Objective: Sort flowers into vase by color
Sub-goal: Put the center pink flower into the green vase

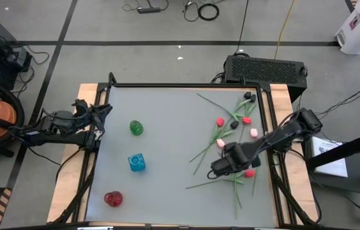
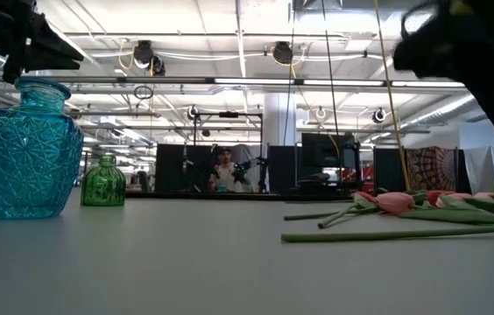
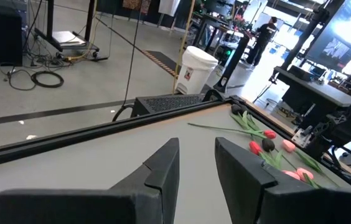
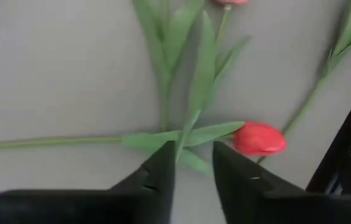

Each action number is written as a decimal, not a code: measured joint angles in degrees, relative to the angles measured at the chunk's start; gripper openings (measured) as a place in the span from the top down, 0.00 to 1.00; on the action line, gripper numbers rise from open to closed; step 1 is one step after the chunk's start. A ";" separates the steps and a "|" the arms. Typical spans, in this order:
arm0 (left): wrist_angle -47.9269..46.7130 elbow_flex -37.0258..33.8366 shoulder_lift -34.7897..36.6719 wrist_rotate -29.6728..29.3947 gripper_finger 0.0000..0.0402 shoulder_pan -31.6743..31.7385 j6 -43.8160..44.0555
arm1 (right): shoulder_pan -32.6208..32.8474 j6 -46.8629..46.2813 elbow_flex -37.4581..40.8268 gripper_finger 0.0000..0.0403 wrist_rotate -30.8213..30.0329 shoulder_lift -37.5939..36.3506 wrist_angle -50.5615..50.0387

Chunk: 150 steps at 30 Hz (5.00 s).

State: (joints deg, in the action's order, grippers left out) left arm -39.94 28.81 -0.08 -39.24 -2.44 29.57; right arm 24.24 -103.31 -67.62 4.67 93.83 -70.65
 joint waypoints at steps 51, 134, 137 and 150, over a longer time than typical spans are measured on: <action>-0.02 0.00 -0.01 0.00 0.73 -0.01 0.00 | -2.06 -1.49 18.39 0.81 1.41 -0.82 27.12; -0.02 -0.01 0.00 0.00 0.73 0.00 0.02 | -17.99 59.53 17.43 0.98 -18.66 -27.42 79.44; -0.01 0.01 0.00 0.00 0.73 0.00 0.00 | -19.08 60.18 16.45 0.98 -17.92 -27.40 78.75; 0.02 0.06 -0.11 -0.22 0.73 0.00 -7.49 | -19.81 64.19 7.97 0.98 -18.11 -25.00 68.70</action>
State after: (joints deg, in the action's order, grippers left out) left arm -39.92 28.86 -0.19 -39.46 -2.44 22.07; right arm 4.43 -39.11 -59.65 -13.43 68.83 -1.95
